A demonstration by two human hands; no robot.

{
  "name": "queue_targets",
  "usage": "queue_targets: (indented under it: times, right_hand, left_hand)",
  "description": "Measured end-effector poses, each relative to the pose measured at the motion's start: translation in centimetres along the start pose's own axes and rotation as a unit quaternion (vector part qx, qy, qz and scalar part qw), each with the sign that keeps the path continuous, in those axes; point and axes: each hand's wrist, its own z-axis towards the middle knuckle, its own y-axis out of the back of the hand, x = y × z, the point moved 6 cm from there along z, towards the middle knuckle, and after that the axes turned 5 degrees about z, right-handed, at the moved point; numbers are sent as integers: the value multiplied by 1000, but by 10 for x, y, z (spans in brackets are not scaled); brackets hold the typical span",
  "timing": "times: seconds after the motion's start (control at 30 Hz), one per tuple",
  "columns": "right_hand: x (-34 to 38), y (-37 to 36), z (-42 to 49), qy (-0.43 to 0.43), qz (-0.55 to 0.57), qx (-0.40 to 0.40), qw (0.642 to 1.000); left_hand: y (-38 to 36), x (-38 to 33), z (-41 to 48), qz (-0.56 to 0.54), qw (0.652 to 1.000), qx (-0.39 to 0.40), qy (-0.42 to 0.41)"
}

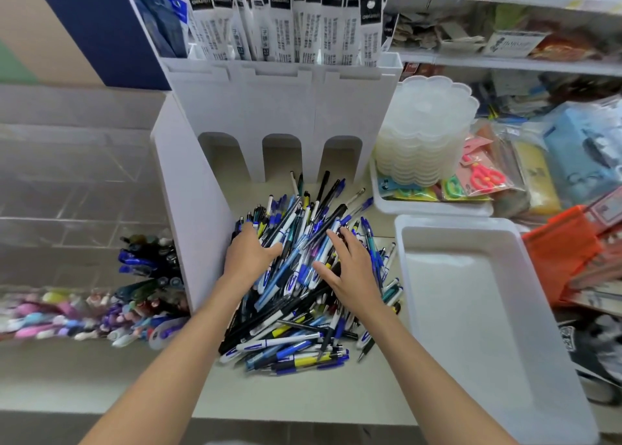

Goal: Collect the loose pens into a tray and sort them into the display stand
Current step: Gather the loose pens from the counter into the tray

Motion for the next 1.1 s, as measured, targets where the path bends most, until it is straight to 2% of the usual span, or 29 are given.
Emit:
queue_targets:
  times: [0.13, 0.27, 0.43, 0.77, 0.83, 0.93, 1.03, 1.1]
  right_hand:
    - [2, 2, 1, 1, -8, -3, 1000]
    - [6, 6, 2, 1, -2, -4, 1000]
    - [8, 12, 2, -5, 0, -2, 1000]
    - [8, 24, 1, -8, 18, -34, 999]
    - [13, 33, 1, -7, 60, -66, 996]
    - [32, 52, 6, -17, 183, -117, 976]
    - [54, 61, 18, -63, 340, -109, 932]
    - [64, 63, 27, -83, 394, -114, 908]
  left_hand:
    - [5, 2, -1, -57, 998, 9, 24]
    - [5, 1, -2, -69, 997, 18, 20]
    - [10, -8, -5, -97, 995, 32, -18]
    - [25, -29, -14, -251, 964, 31, -76]
    - [24, -34, -13, -255, 962, 33, -91]
    - [25, -45, -17, -245, 961, 44, -121]
    - [22, -56, -24, -232, 960, 53, -149]
    - [18, -57, -23, -231, 959, 68, -151]
